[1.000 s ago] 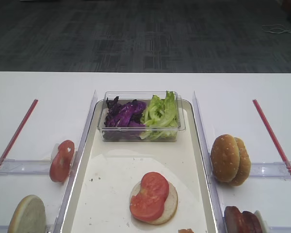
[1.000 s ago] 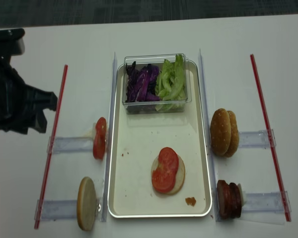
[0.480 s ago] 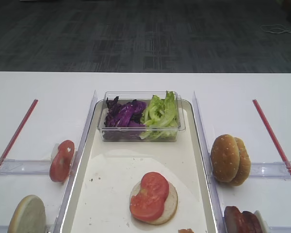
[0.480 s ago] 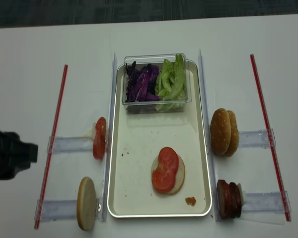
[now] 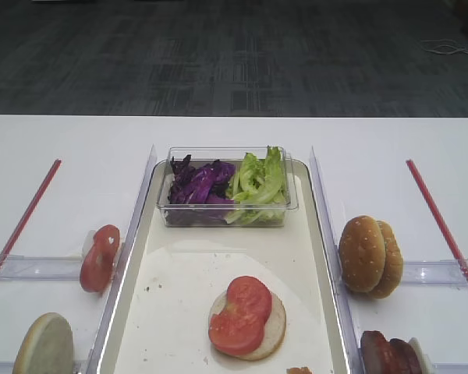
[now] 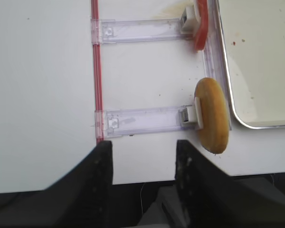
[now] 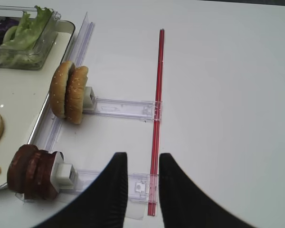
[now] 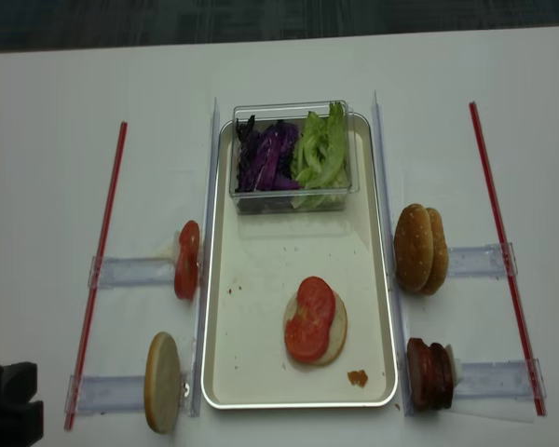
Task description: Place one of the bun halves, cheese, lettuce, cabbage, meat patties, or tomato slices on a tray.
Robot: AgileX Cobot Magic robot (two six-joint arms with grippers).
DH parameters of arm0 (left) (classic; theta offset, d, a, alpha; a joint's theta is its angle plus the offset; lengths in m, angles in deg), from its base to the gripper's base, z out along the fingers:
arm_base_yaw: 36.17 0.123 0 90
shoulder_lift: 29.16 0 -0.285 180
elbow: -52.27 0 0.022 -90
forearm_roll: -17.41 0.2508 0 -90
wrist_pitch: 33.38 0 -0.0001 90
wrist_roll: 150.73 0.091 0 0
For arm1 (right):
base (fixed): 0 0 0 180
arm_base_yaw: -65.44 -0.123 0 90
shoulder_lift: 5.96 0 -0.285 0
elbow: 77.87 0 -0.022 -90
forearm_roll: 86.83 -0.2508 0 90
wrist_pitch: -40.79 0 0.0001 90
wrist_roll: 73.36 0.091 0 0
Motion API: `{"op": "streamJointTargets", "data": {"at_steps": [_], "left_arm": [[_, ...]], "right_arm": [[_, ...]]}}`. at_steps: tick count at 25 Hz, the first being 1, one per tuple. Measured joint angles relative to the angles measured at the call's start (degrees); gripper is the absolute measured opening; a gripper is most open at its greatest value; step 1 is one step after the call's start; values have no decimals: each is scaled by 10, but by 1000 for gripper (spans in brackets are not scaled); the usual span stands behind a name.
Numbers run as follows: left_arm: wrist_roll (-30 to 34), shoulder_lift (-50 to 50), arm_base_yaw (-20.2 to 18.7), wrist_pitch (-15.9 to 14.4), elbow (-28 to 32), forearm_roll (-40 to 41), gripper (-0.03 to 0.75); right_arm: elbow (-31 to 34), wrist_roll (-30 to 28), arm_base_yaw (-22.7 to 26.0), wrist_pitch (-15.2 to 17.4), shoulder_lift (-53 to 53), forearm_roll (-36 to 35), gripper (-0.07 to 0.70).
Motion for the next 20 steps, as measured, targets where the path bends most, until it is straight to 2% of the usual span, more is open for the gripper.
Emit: {"op": "streamJointTargets", "data": {"at_steps": [8, 13, 20], "left_arm": [[-6, 92, 1, 37, 92, 0, 288], [-7, 143, -3, 45, 95, 0, 262], [-7, 263, -4, 45, 96, 3, 257]], "right_arm": [[0, 0, 0, 0, 0, 0, 201], [0, 0, 0, 0, 0, 0, 201], [0, 0, 0, 0, 0, 0, 201]]}}
